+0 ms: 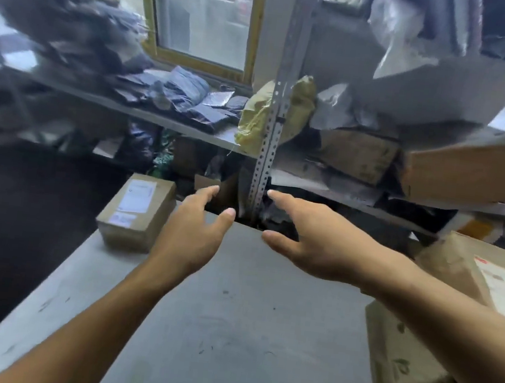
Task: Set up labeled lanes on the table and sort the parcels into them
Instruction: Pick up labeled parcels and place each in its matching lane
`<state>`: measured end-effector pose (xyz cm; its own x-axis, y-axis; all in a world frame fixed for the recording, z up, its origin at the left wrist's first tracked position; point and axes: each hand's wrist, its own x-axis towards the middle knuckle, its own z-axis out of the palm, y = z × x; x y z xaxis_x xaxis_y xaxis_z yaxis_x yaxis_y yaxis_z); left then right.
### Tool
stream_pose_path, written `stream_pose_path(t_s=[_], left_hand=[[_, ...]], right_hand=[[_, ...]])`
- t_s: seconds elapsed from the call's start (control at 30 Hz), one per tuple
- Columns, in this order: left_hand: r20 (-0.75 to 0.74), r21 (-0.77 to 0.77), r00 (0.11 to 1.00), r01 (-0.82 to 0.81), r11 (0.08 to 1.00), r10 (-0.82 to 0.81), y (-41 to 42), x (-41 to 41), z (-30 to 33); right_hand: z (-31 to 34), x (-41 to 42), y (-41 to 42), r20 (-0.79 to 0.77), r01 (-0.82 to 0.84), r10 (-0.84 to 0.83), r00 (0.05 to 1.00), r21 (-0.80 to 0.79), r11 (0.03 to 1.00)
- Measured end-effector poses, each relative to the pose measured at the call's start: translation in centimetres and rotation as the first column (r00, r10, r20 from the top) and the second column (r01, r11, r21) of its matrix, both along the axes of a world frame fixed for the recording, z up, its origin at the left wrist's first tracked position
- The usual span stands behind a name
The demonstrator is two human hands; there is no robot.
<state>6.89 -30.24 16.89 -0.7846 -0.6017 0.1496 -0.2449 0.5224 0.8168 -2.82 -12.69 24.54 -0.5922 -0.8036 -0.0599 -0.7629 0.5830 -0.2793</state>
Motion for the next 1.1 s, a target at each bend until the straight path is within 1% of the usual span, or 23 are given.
stream_pose_path(t_s=[0.07,0.13,0.2,0.3,0.43,0.57,0.7,0.73,0.83,0.9,0.97,1.03,1.1], left_hand=[[0.03,0.016,0.999,-0.044,0.999,0.043,-3.5,1.1,-1.1],[0.064,0.099,0.992,-0.111,0.989,0.105,-7.5,2.1,-2.6],[0.094,0.192,0.977,-0.204,0.96,0.189,-11.8,3.2,-4.5],[0.127,0.263,0.947,-0.318,0.911,0.294,-17.8,4.5,-8.1],[0.162,0.292,0.925,-0.378,0.879,0.344,-23.7,4.4,-12.6],[0.214,0.276,0.917,-0.387,0.88,0.336,-27.6,3.1,-16.7],[0.256,0.233,0.916,-0.367,0.901,0.307,-30.1,2.0,-20.2],[0.256,0.251,0.919,-0.364,0.897,0.301,-30.6,1.8,-21.0],[0.259,0.371,0.926,-0.359,0.857,0.276,-31.5,1.1,-22.8],[0.262,0.449,0.935,-0.336,0.828,0.238,-31.7,0.5,-23.6],[0.269,0.495,0.945,-0.301,0.815,0.186,-31.4,0.1,-24.1],[0.248,0.503,0.951,-0.289,0.815,0.184,-30.6,0.0,-24.4],[0.227,0.501,0.944,-0.323,0.803,0.239,-29.4,0.2,-24.5]], right_hand=[[-1.7,0.0,-3.3,0.046,-0.017,0.017,0.999,-0.002,1.0],[-4.0,0.0,-6.6,0.092,-0.023,0.023,0.996,0.001,1.0],[-6.9,-0.1,-9.7,0.151,0.001,-0.003,0.989,0.013,1.0],[-12.1,-0.5,-14.1,0.27,0.059,-0.075,0.96,0.066,0.996],[-18.6,-0.8,-19.8,0.435,0.142,-0.175,0.883,0.108,0.984],[-22.9,-1.3,-25.5,0.528,0.211,-0.229,0.818,0.095,0.973],[-26.2,-2.0,-29.9,0.634,0.347,-0.315,0.706,0.078,0.935],[-27.0,-2.1,-30.7,0.656,0.376,-0.331,0.679,0.076,0.923],[-29.2,-2.0,-32.3,0.736,0.459,-0.356,0.576,0.068,0.886],[-30.3,-1.5,-33.0,0.817,0.507,-0.309,0.487,0.024,0.862],[-30.8,-0.8,-33.7,0.887,0.532,-0.223,0.404,-0.03,0.846],[-30.9,0.0,-34.0,0.921,0.561,-0.17,0.351,-0.061,0.826],[-30.9,0.5,-33.6,0.934,0.594,-0.152,0.324,-0.076,0.801]])
